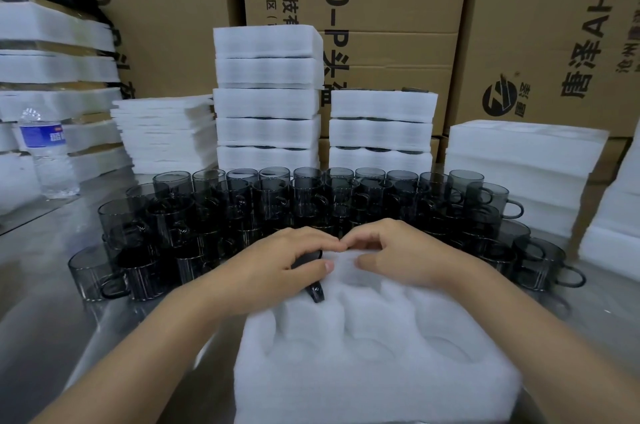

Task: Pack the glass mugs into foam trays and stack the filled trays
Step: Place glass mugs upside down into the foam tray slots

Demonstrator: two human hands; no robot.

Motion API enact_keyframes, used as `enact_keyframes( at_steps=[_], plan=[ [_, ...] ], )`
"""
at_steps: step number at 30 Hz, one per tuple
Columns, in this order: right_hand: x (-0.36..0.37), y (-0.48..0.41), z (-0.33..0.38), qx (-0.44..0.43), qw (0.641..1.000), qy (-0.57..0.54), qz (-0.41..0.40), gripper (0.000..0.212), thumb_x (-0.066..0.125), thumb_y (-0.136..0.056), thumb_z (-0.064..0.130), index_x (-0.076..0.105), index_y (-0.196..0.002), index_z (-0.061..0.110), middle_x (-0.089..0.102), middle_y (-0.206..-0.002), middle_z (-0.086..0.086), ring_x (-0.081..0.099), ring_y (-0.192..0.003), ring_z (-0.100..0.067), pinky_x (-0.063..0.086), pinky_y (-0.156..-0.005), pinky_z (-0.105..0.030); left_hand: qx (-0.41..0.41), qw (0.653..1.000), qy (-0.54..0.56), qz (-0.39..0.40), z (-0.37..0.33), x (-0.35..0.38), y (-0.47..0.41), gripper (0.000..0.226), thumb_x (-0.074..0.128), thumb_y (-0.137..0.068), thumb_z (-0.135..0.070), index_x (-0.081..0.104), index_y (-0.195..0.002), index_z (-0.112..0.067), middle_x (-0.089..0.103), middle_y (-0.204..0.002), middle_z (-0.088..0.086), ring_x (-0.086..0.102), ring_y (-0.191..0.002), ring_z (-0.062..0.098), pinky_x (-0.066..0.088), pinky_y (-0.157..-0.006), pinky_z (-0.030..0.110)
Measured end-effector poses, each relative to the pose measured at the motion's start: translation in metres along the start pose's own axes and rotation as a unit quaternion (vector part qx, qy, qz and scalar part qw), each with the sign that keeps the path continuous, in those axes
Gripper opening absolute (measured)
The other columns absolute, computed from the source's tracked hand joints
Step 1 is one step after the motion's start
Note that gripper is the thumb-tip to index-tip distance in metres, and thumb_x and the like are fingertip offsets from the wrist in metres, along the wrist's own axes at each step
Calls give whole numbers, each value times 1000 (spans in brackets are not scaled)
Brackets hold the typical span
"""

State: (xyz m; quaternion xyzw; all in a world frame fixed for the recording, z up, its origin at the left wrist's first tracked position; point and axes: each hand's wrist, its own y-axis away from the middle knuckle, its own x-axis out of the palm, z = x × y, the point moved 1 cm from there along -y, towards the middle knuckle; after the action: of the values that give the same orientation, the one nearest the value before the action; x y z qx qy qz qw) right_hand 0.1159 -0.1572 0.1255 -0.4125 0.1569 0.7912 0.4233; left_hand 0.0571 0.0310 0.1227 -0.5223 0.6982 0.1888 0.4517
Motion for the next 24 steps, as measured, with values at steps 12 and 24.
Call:
enact_keyframes(
  at_steps=[12, 24],
  plan=[
    [1, 1, 0, -2, 1000, -15, 1, 40, 54, -82, 2, 71, -99, 34, 72, -100, 10, 65, -99, -9, 50, -92, -38, 6, 992, -84, 89, 2, -1, -1, 45, 34, -100, -42, 12, -135, -63, 10, -135, -49, 9, -134, -15, 7, -108, 10],
    [0, 0, 2, 11, 1000, 1, 10, 32, 54, -84, 5, 71, -100, 27, 71, -99, 8, 65, -95, -11, 52, -90, -40, -40, 967, -189, 168, 0, 5, -4, 68, 27, -94, -61, -9, -148, -39, -8, -155, -26, -13, -138, -9, -5, -117, 27]
  ],
)
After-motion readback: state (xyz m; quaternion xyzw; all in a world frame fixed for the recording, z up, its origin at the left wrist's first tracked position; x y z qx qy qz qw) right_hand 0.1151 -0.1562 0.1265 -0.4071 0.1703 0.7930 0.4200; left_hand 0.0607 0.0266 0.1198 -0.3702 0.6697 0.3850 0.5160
